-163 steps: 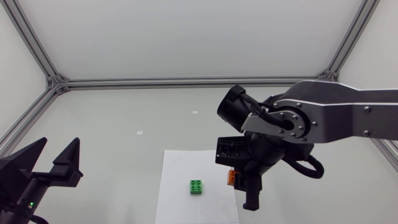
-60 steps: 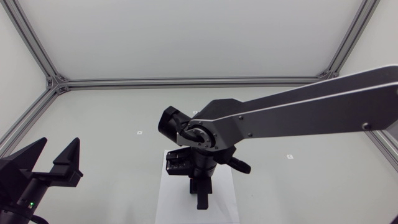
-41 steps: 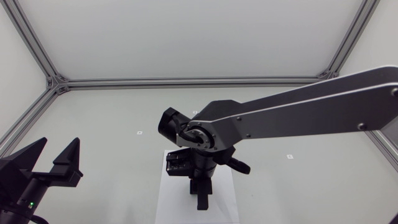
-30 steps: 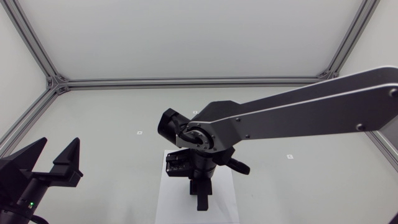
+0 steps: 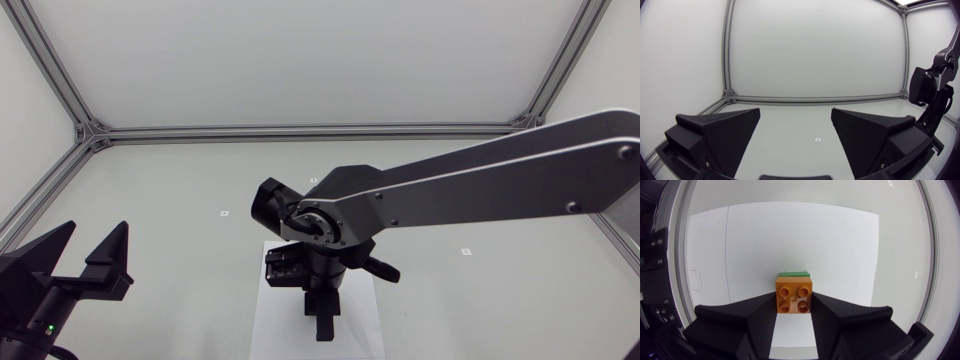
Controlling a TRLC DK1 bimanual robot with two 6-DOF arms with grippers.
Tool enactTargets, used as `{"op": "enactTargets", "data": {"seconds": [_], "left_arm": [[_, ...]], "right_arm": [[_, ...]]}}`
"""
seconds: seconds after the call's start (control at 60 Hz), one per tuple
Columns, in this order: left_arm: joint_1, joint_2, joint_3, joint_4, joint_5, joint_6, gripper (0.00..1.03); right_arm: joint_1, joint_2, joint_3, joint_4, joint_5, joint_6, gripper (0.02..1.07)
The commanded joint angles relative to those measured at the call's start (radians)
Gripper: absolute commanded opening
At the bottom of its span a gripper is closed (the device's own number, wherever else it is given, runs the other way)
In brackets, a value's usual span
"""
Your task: Pick up the orange 2x2 brick with the right arm and stack it on top of the green 2x2 brick in the center
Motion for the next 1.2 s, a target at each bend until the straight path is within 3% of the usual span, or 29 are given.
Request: {"op": "enactTargets", "data": {"seconds": [0.0,0.55,0.75,0.967,1.183], "left_arm": [[0.004,-0.008,-0.041,-0.015,0.004,0.013,0.99],[0.004,-0.008,-0.041,-0.013,0.004,0.013,0.99],[0.004,-0.008,-0.041,-0.015,0.004,0.013,0.99],[0.004,-0.008,-0.041,-0.015,0.004,0.013,0.99],[0.004,-0.008,-0.041,-0.013,0.004,0.013,0.99]], "right_arm": [[0.001,0.026,0.007,-0.017,0.006,0.012,0.22],[-0.004,0.147,0.061,-0.091,0.012,0.023,0.22],[-0.025,0.161,0.056,-0.102,-0.041,0.009,0.22],[-0.04,0.147,-0.005,-0.04,-0.068,0.006,0.22],[-0.011,0.141,-0.037,-0.005,-0.012,0.036,0.22]]}}
